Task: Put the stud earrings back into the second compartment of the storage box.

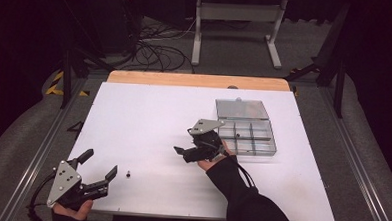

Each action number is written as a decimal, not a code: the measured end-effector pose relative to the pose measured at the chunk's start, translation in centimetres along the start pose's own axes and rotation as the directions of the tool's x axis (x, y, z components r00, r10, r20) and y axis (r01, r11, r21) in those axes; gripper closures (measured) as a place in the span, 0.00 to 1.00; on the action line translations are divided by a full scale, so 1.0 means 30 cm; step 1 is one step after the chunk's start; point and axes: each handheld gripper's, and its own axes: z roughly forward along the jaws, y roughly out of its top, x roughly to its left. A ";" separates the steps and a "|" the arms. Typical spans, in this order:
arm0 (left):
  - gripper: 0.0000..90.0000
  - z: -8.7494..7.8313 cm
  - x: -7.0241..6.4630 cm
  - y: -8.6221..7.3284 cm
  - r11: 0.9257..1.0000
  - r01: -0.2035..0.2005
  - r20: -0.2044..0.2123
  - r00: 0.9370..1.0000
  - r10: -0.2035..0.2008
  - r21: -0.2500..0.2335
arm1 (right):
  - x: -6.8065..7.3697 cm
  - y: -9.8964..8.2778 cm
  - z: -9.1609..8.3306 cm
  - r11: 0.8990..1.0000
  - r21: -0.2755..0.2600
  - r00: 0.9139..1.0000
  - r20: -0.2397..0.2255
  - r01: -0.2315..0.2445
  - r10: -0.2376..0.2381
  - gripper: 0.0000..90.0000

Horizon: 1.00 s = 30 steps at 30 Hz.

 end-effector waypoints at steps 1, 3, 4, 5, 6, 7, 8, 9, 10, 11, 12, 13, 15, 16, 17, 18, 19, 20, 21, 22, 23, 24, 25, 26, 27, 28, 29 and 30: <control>0.16 0.000 -0.001 0.000 1.000 0.001 0.001 1.000 -0.001 0.000 | 0.018 0.006 0.016 1.000 0.001 1.000 -0.020 0.010 -0.010 0.26; 0.16 0.000 -0.001 0.000 1.000 0.001 0.001 1.000 -0.001 -0.001 | 0.028 0.009 0.026 1.000 0.000 0.999 -0.029 0.015 -0.015 0.26; 0.16 -0.001 0.000 0.000 1.000 0.000 0.001 1.000 0.000 -0.001 | 0.037 0.012 0.035 1.000 -0.001 0.999 -0.039 0.019 -0.019 0.25; 0.16 -0.001 0.000 0.000 1.000 -0.001 0.001 1.000 0.001 0.000 | 0.047 0.015 0.043 1.000 -0.003 0.999 -0.048 0.021 -0.021 0.25; 0.16 -0.001 0.001 0.000 1.000 0.001 0.001 1.000 -0.001 -0.001 | 0.055 0.018 0.052 1.000 -0.006 0.998 -0.057 0.026 -0.027 0.25; 0.16 -0.001 0.001 0.000 1.000 0.002 0.002 1.000 -0.002 -0.001 | 0.075 0.025 0.070 0.999 -0.006 0.997 -0.073 0.037 -0.037 0.25; 0.16 -0.001 0.001 0.000 1.000 0.001 0.002 1.000 -0.001 -0.001 | 0.082 0.027 0.076 0.999 -0.006 0.996 -0.075 0.038 -0.038 0.25; 0.16 -0.001 0.001 0.000 1.000 0.001 0.002 1.000 -0.001 -0.001 | 0.082 0.027 0.076 0.999 -0.006 0.996 -0.075 0.038 -0.038 0.25; 0.16 -0.001 0.001 0.000 1.000 0.001 0.002 1.000 -0.001 -0.001 | 0.091 0.030 0.084 0.999 -0.007 0.995 -0.083 0.046 -0.046 0.25; 0.16 -0.002 0.001 0.001 1.000 0.000 0.002 1.000 0.000 -0.001 | 0.109 0.036 0.100 0.999 -0.011 0.994 -0.096 0.046 -0.047 0.25; 0.16 -0.002 0.001 0.001 1.000 0.000 0.002 1.000 0.000 -0.002 | 0.109 0.036 0.100 0.999 -0.011 0.994 -0.096 0.046 -0.047 0.25; 0.16 -0.002 0.001 0.001 1.000 0.001 0.002 1.000 -0.001 -0.002 | 0.124 0.042 0.115 0.999 -0.014 0.993 -0.108 0.051 -0.052 0.25; 0.16 -0.002 0.002 0.001 1.000 -0.002 0.001 1.000 0.002 -0.001 | 0.132 0.045 0.123 0.998 -0.016 0.992 -0.116 0.053 -0.054 0.25; 0.16 -0.002 0.002 0.001 1.000 -0.001 0.002 1.000 0.001 -0.002 | 0.141 0.048 0.131 0.998 -0.018 0.991 -0.122 0.053 -0.055 0.25; 0.16 -0.002 0.002 0.001 1.000 -0.001 0.002 1.000 0.001 -0.002 | 0.149 0.050 0.138 0.998 -0.017 0.990 -0.126 0.056 -0.058 0.25; 0.16 -0.003 0.003 0.001 1.000 -0.003 0.002 1.000 0.003 -0.001 | 0.157 0.053 0.146 0.998 -0.019 0.989 -0.132 0.058 -0.060 0.25; 0.16 -0.003 0.003 0.001 1.000 -0.003 0.002 1.000 0.003 -0.001 | 0.165 0.056 0.152 0.998 -0.020 0.988 -0.138 0.060 -0.062 0.25; 0.16 -0.003 0.003 0.001 1.000 -0.003 0.003 1.000 0.003 0.000 | 0.181 0.060 0.167 0.998 -0.021 0.987 -0.148 0.064 -0.066 0.25; 0.16 -0.003 0.003 0.001 1.000 0.001 0.004 1.000 -0.001 -0.001 | 0.181 0.060 0.167 0.998 -0.021 0.987 -0.148 0.064 -0.066 0.25; 0.16 -0.004 0.002 0.001 1.000 0.004 0.005 1.000 -0.004 -0.003 | 0.188 0.061 0.175 0.998 -0.020 0.986 -0.152 0.065 -0.067 0.25; 0.16 -0.005 0.002 0.001 1.000 0.007 0.005 1.000 -0.007 -0.002 | 0.203 0.064 0.190 0.998 -0.018 0.984 -0.163 0.067 -0.069 0.25; 0.16 -0.005 0.003 0.001 1.000 0.004 0.003 1.000 -0.004 -0.003 | 0.203 0.064 0.190 0.998 -0.018 0.984 -0.163 0.067 -0.069 0.25; 0.16 -0.005 0.003 0.001 1.000 0.006 0.004 1.000 -0.006 -0.004 | 0.210 0.065 0.197 0.997 -0.018 0.983 -0.168 0.069 -0.071 0.25; 0.16 -0.005 0.003 0.001 1.000 0.006 0.004 1.000 -0.006 -0.004 | 0.218 0.065 0.205 0.997 -0.019 0.982 -0.173 0.071 -0.073 0.25; 0.16 -0.005 0.004 0.001 1.000 0.004 0.004 1.000 -0.004 -0.005 | 0.225 0.066 0.212 0.997 -0.017 0.982 -0.176 0.071 -0.073 0.25; 0.16 -0.006 0.005 0.001 1.000 0.002 0.004 1.000 -0.002 -0.005 | 0.232 0.066 0.219 0.997 -0.017 0.981 -0.180 0.073 -0.075 0.25; 0.16 -0.006 0.005 0.001 1.000 0.004 0.002 1.000 -0.004 -0.006 | 0.239 0.066 0.226 0.997 -0.017 0.980 -0.184 0.071 -0.073 0.25; 0.16 -0.005 0.005 0.000 1.000 0.003 0.003 1.000 -0.003 -0.004 | 0.244 0.065 0.233 0.997 -0.016 0.979 -0.189 0.077 -0.079 0.25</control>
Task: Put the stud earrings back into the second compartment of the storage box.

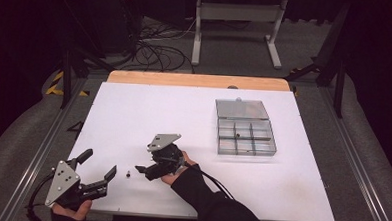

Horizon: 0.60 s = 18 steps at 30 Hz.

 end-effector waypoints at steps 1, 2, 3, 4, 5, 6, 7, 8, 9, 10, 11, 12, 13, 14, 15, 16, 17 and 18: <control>0.16 0.001 -0.001 0.000 1.000 0.004 0.001 1.000 -0.004 0.000 | 0.009 0.000 0.018 1.000 0.003 1.000 -0.009 -0.004 0.004 0.25; 0.16 0.001 -0.001 -0.001 1.000 0.004 0.002 1.000 -0.004 0.003 | 0.011 -0.002 0.027 1.000 0.006 1.000 -0.012 -0.001 0.001 0.25; 0.16 0.001 -0.001 0.000 1.000 0.000 0.001 1.000 0.000 0.004 | 0.011 -0.002 0.027 1.000 0.006 1.000 -0.012 -0.001 0.001 0.25; 0.16 0.001 -0.001 0.000 1.000 -0.002 0.003 1.000 0.002 0.004 | 0.014 -0.003 0.036 1.000 0.009 1.000 -0.021 -0.001 0.001 0.25; 0.16 0.001 -0.003 0.000 1.000 0.001 0.002 1.000 -0.001 0.003 | 0.018 -0.004 0.046 1.000 0.011 1.000 -0.025 -0.005 0.006 0.25; 0.16 0.001 -0.003 0.000 1.000 0.003 0.002 1.000 -0.003 0.002 | 0.021 -0.005 0.055 1.000 0.015 1.000 -0.027 0.003 -0.002 0.25; 0.16 0.000 -0.002 0.000 1.000 0.000 0.003 1.000 0.000 0.003 | 0.031 -0.006 0.073 1.000 0.025 0.999 -0.035 -0.001 0.002 0.26; 0.16 0.000 -0.001 0.000 1.000 0.000 0.002 1.000 0.000 0.002 | 0.031 -0.006 0.073 1.000 0.025 0.999 -0.035 -0.001 0.002 0.26; 0.16 0.001 -0.001 0.000 1.000 0.001 0.001 1.000 -0.001 0.002 | 0.033 -0.007 0.081 1.000 0.028 0.999 -0.036 0.006 -0.005 0.26; 0.16 0.001 -0.001 0.000 1.000 0.000 0.002 1.000 0.000 0.002 | 0.041 -0.009 0.096 0.999 0.034 0.999 -0.044 0.002 0.000 0.27; 0.16 0.001 -0.001 0.000 1.000 -0.001 0.002 1.000 0.001 0.002 | 0.041 -0.009 0.096 0.999 0.034 0.999 -0.044 0.002 0.000 0.28; 0.16 0.000 -0.001 0.000 1.000 -0.001 0.002 1.000 0.001 0.002 | 0.043 -0.011 0.104 0.999 0.036 0.999 -0.048 0.005 -0.003 0.28; 0.16 0.000 -0.001 0.000 1.000 -0.003 0.001 1.000 0.003 0.000 | 0.046 -0.013 0.112 0.999 0.040 0.999 -0.052 0.003 -0.001 0.29; 0.16 0.000 0.000 0.000 1.000 -0.003 0.001 1.000 0.003 -0.001 | 0.050 -0.017 0.129 0.998 0.059 0.998 -0.059 0.009 -0.005 0.30; 0.16 0.000 -0.001 0.000 1.000 0.001 -0.001 1.000 -0.001 -0.002 | 0.050 -0.017 0.129 0.998 0.059 0.998 -0.059 0.009 -0.005 0.30; 0.16 0.001 0.000 -0.001 1.000 0.001 0.000 1.000 -0.001 -0.001 | 0.053 -0.019 0.137 0.998 0.064 0.998 -0.062 0.015 -0.011 0.31; 0.16 0.001 -0.001 -0.001 1.000 0.006 0.001 1.000 -0.006 -0.002 | 0.056 -0.020 0.144 0.998 0.067 0.998 -0.060 0.020 -0.015 0.32; 0.16 0.002 -0.001 -0.001 1.000 0.007 0.000 1.000 -0.007 -0.003 | 0.059 -0.020 0.150 0.997 0.070 0.998 -0.064 0.021 -0.017 0.33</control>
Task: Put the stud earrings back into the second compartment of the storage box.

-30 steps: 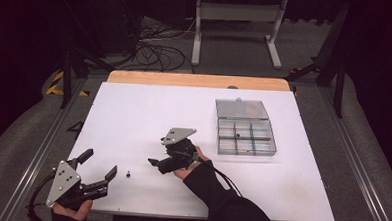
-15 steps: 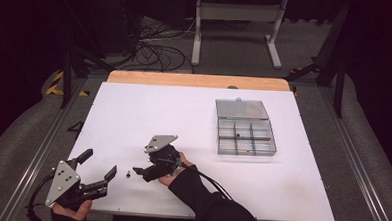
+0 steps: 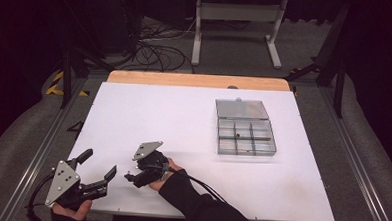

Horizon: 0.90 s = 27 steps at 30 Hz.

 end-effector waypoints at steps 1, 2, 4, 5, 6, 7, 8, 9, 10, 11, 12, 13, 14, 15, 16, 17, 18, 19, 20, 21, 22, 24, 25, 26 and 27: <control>0.16 0.000 0.000 0.000 1.000 -0.002 0.000 1.000 0.002 0.001 | 0.002 0.000 0.006 1.000 0.003 1.000 0.000 0.002 -0.002 0.34; 0.16 0.000 0.000 0.000 1.000 -0.003 0.000 1.000 0.003 0.002 | 0.005 0.000 0.011 1.000 0.005 1.000 -0.001 -0.001 0.001 0.35; 0.16 0.000 -0.001 0.001 1.000 -0.003 0.003 1.000 0.003 0.003 | 0.005 0.000 0.022 1.000 0.008 1.000 -0.001 0.005 -0.005 0.37; 0.16 -0.001 0.000 0.001 1.000 -0.003 0.001 1.000 0.003 0.002 | 0.004 -0.001 0.027 1.000 0.011 1.000 -0.008 -0.005 0.006 0.38; 0.16 -0.001 0.000 0.000 1.000 -0.002 0.001 1.000 0.002 0.001 | 0.002 -0.003 0.031 1.000 0.013 1.000 -0.009 -0.010 0.010 0.39; 0.16 0.000 0.000 0.000 1.000 -0.001 0.001 1.000 0.001 0.001 | -0.001 -0.004 0.037 1.000 0.015 1.000 -0.008 -0.014 0.014 0.42; 0.16 0.000 0.000 0.000 1.000 0.001 0.001 1.000 -0.001 0.000 | -0.001 -0.005 0.040 1.000 0.015 1.000 -0.010 -0.016 0.016 0.44; 0.16 0.000 0.000 0.000 1.000 0.001 0.001 1.000 -0.001 0.000 | -0.001 -0.005 0.040 1.000 0.015 1.000 -0.010 -0.016 0.016 0.44; 0.16 0.000 0.000 0.000 1.000 0.001 0.001 1.000 -0.001 0.000 | 0.002 -0.005 0.045 1.000 0.019 1.000 -0.010 -0.008 0.008 0.47; 0.16 0.000 0.000 0.000 1.000 -0.003 0.002 1.000 0.003 0.002 | 0.005 -0.005 0.047 1.000 0.022 1.000 -0.009 -0.002 0.002 0.49; 0.16 0.000 0.000 0.001 1.000 -0.005 0.003 1.000 0.005 0.004 | 0.005 -0.005 0.047 1.000 0.022 1.000 -0.009 -0.002 0.002 0.49; 0.16 0.000 0.000 0.001 1.000 -0.008 0.004 1.000 0.008 0.006 | 0.007 -0.005 0.051 1.000 0.028 1.000 -0.007 0.007 -0.007 0.51; 0.16 0.000 -0.001 0.000 1.000 -0.003 0.002 1.000 0.003 0.003 | 0.010 -0.006 0.054 0.999 0.032 1.000 -0.010 0.010 -0.009 0.52; 0.16 0.000 0.000 0.000 1.000 -0.004 0.000 1.000 0.004 0.002 | 0.010 -0.007 0.058 0.999 0.035 1.000 -0.008 0.017 -0.017 0.53; 0.16 0.000 0.001 0.000 1.000 -0.004 0.001 1.000 0.004 0.004 | 0.011 -0.007 0.061 0.999 0.043 1.000 -0.006 0.010 -0.010 0.55; 0.16 0.001 0.002 0.000 1.000 -0.004 0.002 1.000 0.004 0.004 | 0.011 -0.007 0.061 0.999 0.042 1.000 -0.005 0.010 -0.009 0.57; 0.16 0.001 0.002 0.000 1.000 -0.004 0.002 1.000 0.004 0.006 | 0.010 -0.006 0.060 0.999 0.039 1.000 -0.005 0.012 -0.012 0.59; 0.16 0.001 0.002 0.000 1.000 -0.006 0.004 1.000 0.006 0.007 | 0.012 -0.005 0.063 0.999 0.043 1.000 -0.003 0.020 -0.020 0.62; 0.16 0.002 0.002 0.000 1.000 -0.007 0.003 1.000 0.007 0.005 | 0.012 -0.005 0.063 0.999 0.043 1.000 -0.003 0.020 -0.020 0.62; 0.16 0.001 0.001 0.000 1.000 -0.006 0.002 1.000 0.006 0.004 | 0.015 -0.004 0.065 0.998 0.050 1.000 -0.002 0.024 -0.024 0.63; 0.16 0.001 0.001 0.000 1.000 -0.007 0.002 1.000 0.007 0.004 | 0.018 -0.004 0.067 0.998 0.052 1.000 -0.002 0.029 -0.029 0.64; 0.16 0.001 0.001 0.000 1.000 -0.008 0.002 1.000 0.008 0.005 | 0.023 -0.002 0.070 0.997 0.059 0.999 0.000 0.040 -0.040 0.65; 0.16 0.001 0.001 0.000 1.000 -0.007 0.001 1.000 0.007 0.005 | 0.023 -0.001 0.072 0.997 0.059 0.999 -0.002 0.048 -0.048 0.66; 0.16 0.002 0.001 0.000 1.000 -0.007 0.001 1.000 0.007 0.005 | 0.026 -0.001 0.073 0.997 0.063 0.999 -0.001 0.050 -0.050 0.67; 0.16 0.002 0.001 0.000 1.000 -0.007 0.001 1.000 0.007 0.006 | 0.028 0.000 0.075 0.996 0.067 0.999 0.001 0.052 -0.052 0.68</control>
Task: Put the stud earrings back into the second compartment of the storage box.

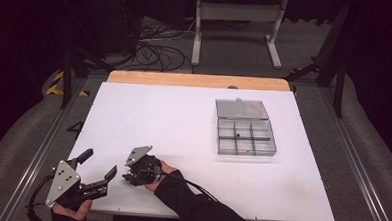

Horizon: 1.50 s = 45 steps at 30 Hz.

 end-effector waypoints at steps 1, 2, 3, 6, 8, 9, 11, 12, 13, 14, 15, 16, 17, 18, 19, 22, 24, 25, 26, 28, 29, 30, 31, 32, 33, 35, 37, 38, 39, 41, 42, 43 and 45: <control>0.16 0.000 0.000 0.000 1.000 -0.002 0.002 1.000 0.002 0.000 | 0.002 0.001 0.001 1.000 0.007 1.000 0.002 0.004 -0.004 0.68; 0.16 0.001 0.000 0.000 1.000 -0.002 0.001 1.000 0.002 0.001 | 0.003 0.002 0.003 1.000 0.007 1.000 0.003 0.006 -0.006 0.68; 0.16 0.001 0.000 0.000 1.000 -0.004 0.002 1.000 0.004 0.002 | 0.003 0.002 0.003 1.000 0.007 1.000 0.003 0.007 -0.007 0.70; 0.16 0.001 0.000 0.000 1.000 -0.003 0.000 1.000 0.003 0.001 | 0.008 0.003 0.004 1.000 0.007 1.000 0.002 0.019 -0.019 0.78; 0.16 0.000 0.000 0.000 1.000 -0.003 0.000 1.000 0.003 0.001 | 0.013 0.003 0.004 0.999 0.007 0.999 0.001 0.034 -0.034 0.85; 0.16 0.000 0.000 0.000 1.000 -0.001 0.000 1.000 0.001 0.000 | 0.014 0.003 0.004 0.999 0.006 0.999 0.000 0.041 -0.041 0.85; 0.16 -0.002 0.001 0.000 1.000 -0.003 0.000 1.000 0.003 0.002 | 0.014 0.003 0.004 0.999 0.005 0.999 0.001 0.041 -0.041 0.86; 0.16 -0.001 0.000 0.000 1.000 -0.002 -0.001 1.000 0.002 -0.001 | 0.014 0.003 0.004 0.999 0.005 0.999 0.001 0.041 -0.041 0.86; 0.16 -0.002 0.001 0.000 1.000 -0.002 0.000 1.000 0.002 0.000 | 0.014 0.003 0.004 0.999 0.005 0.999 -0.001 0.041 -0.041 0.86; 0.16 -0.001 0.001 0.000 1.000 -0.001 0.000 1.000 0.001 -0.001 | 0.014 0.003 0.004 0.999 0.005 0.999 0.001 0.039 -0.039 0.86; 0.16 -0.002 0.001 0.000 1.000 -0.002 -0.002 1.000 0.002 -0.002 | 0.014 0.003 0.003 0.999 0.004 0.999 0.003 0.037 -0.037 0.86; 0.16 -0.002 0.001 0.000 1.000 0.001 -0.001 1.000 -0.001 -0.003 | 0.015 0.003 0.001 0.999 0.008 0.999 0.004 0.033 -0.033 0.86; 0.16 -0.002 0.001 -0.001 1.000 0.003 -0.001 1.000 -0.003 -0.005 | 0.014 0.004 -0.002 1.000 0.007 1.000 0.006 0.027 -0.027 0.86; 0.16 -0.002 0.002 -0.001 1.000 0.004 0.000 1.000 -0.004 -0.004 | 0.011 0.005 -0.005 1.000 0.001 1.000 0.009 0.028 -0.028 0.86; 0.16 -0.002 0.002 -0.001 1.000 0.003 0.000 1.000 -0.003 -0.002 | 0.011 0.006 -0.011 1.000 0.000 1.000 0.008 0.022 -0.022 0.86; 0.16 -0.002 0.001 0.000 1.000 0.006 -0.001 1.000 -0.006 -0.006 | 0.007 0.009 -0.027 1.000 -0.006 1.000 0.007 0.024 -0.024 0.86; 0.16 -0.001 0.000 0.000 1.000 0.007 0.000 1.000 -0.007 -0.005 | 0.004 0.009 -0.039 1.000 -0.014 1.000 0.012 0.023 -0.023 0.86; 0.16 -0.001 0.001 0.000 1.000 0.006 0.000 1.000 -0.006 -0.003 | 0.001 0.009 -0.048 1.000 -0.014 1.000 0.014 0.021 -0.021 0.86; 0.16 -0.001 0.001 0.000 1.000 0.003 0.001 1.000 -0.003 -0.001 | -0.003 0.008 -0.057 1.000 -0.018 1.000 0.017 0.019 -0.019 0.86; 0.16 0.000 0.000 0.000 1.000 0.001 0.000 1.000 -0.001 -0.001 | -0.012 0.008 -0.080 1.000 -0.028 1.000 0.023 0.013 -0.013 0.86; 0.16 0.001 -0.001 0.000 1.000 0.002 0.001 1.000 -0.002 -0.002 | -0.018 0.007 -0.093 0.999 -0.031 1.000 0.024 0.009 -0.008 0.86; 0.16 0.001 -0.001 0.000 1.000 -0.002 0.003 1.000 0.002 0.001 | -0.025 0.007 -0.105 0.999 -0.037 1.000 0.024 0.003 -0.002 0.86; 0.16 0.001 0.000 0.000 1.000 -0.002 0.003 1.000 0.002 0.002 | -0.031 0.007 -0.117 0.999 -0.043 1.000 0.025 -0.002 0.003 0.86; 0.16 0.001 0.000 0.000 1.000 -0.002 0.003 1.000 0.002 0.001 | -0.035 0.006 -0.129 0.999 -0.048 1.000 0.027 -0.010 0.011 0.86; 0.16 0.000 0.000 -0.001 1.000 -0.001 0.002 1.000 0.001 0.000 | -0.041 0.005 -0.144 0.999 -0.048 0.999 0.031 -0.013 0.015 0.86; 0.16 -0.001 0.003 -0.001 1.000 0.001 0.001 1.000 -0.001 0.004 | -0.049 0.004 -0.164 0.999 -0.053 0.999 0.041 -0.010 0.012 0.86; 0.16 0.001 0.002 -0.001 1.000 0.003 0.002 1.000 -0.003 0.004 | -0.060 0.001 -0.190 0.999 -0.054 0.998 0.056 -0.002 0.005 0.86; 0.16 0.002 0.001 -0.002 1.000 0.001 0.003 1.000 -0.001 0.004 | -0.065 0.000 -0.204 0.998 -0.058 0.998 0.062 -0.007 0.010 0.86; 0.16 0.003 0.000 -0.002 1.000 0.002 0.003 1.000 -0.002 0.005 | -0.072 -0.003 -0.218 0.998 -0.063 0.998 0.065 -0.010 0.014 0.86; 0.16 0.003 0.000 -0.002 1.000 0.002 0.002 1.000 -0.002 0.005 | -0.084 -0.007 -0.249 0.997 -0.070 0.997 0.078 -0.017 0.022 0.86; 0.16 0.003 0.001 -0.002 1.000 0.002 0.004 1.000 -0.002 0.006 | -0.090 -0.009 -0.264 0.997 -0.075 0.996 0.084 -0.018 0.025 0.86; 0.16 0.002 0.002 -0.003 1.000 0.002 0.004 1.000 -0.002 0.005 | -0.096 -0.011 -0.281 0.996 -0.081 0.996 0.089 -0.020 0.027 0.86; 0.16 0.002 0.002 -0.002 1.000 0.004 0.004 1.000 -0.004 0.005 | -0.106 -0.016 -0.311 0.996 -0.090 0.994 0.103 -0.023 0.032 0.86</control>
